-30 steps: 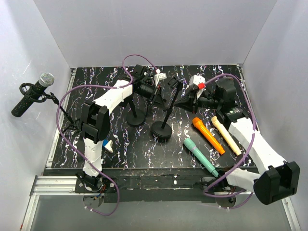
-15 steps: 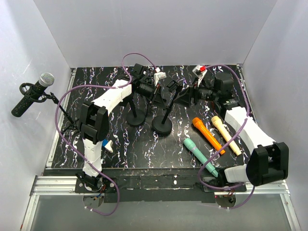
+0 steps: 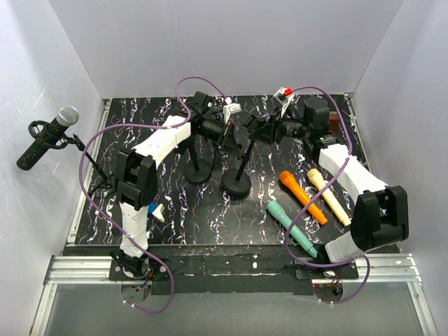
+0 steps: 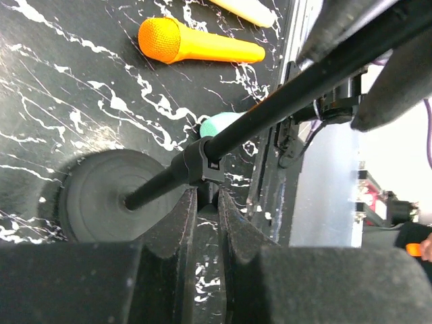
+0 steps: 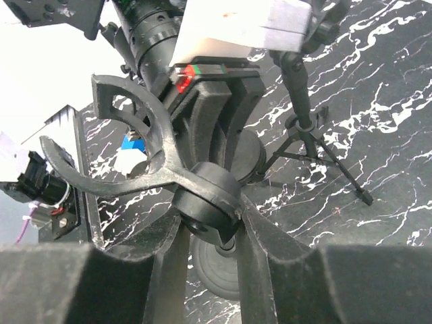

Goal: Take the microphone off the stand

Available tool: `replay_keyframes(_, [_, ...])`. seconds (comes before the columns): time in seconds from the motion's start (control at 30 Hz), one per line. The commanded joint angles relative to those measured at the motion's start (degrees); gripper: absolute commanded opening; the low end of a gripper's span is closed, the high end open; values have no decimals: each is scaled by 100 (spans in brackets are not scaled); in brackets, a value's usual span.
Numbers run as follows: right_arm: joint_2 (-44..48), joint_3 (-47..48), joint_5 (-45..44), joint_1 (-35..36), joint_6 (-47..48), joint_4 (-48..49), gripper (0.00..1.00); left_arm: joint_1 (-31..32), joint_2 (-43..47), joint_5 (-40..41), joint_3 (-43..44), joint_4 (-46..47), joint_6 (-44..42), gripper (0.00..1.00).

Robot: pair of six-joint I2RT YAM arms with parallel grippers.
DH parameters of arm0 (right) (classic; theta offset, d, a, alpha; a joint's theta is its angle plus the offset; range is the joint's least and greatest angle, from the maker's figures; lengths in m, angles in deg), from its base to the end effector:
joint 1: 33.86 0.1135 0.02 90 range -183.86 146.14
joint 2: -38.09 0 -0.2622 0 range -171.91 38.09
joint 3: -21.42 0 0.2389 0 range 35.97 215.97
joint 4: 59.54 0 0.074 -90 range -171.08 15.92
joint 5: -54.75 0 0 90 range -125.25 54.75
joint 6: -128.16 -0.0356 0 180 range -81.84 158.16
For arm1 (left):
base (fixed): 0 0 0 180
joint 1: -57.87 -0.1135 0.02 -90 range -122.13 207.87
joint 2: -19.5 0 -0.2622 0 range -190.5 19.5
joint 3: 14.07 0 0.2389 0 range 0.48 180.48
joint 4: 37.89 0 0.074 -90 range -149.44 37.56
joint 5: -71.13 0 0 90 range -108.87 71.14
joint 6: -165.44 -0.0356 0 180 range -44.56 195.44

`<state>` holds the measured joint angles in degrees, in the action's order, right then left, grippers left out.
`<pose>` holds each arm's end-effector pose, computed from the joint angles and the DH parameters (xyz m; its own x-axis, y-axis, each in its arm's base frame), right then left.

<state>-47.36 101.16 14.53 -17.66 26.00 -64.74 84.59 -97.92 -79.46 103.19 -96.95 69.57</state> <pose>0.3114 0.1188 0.3327 -0.3673 0.0349 -0.9295 -0.8417 0.4128 0.3481 0.3670 -0.2194 0.2670 -0.7001 0.4086 -0.5856 0.6942 0.1974 -0.6922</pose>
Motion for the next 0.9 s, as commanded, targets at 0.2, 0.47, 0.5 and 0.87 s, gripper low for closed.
replay_keyframes(0.2, [802,-94,515,410,1638,-450,1,-150,510,-295,-6,400,1582,47])
replay_keyframes(0.47, [715,99,559,243,665,-513,1,-150,1027,-102,-23,311,614,61])
replay_keyframes(0.5, [662,186,585,216,410,-530,1,-150,1142,21,-102,364,265,61])
replay_keyframes(0.87, [29,688,-56,84,-909,-996,1,807,3647,2324,-3642,3501,-4005,58])
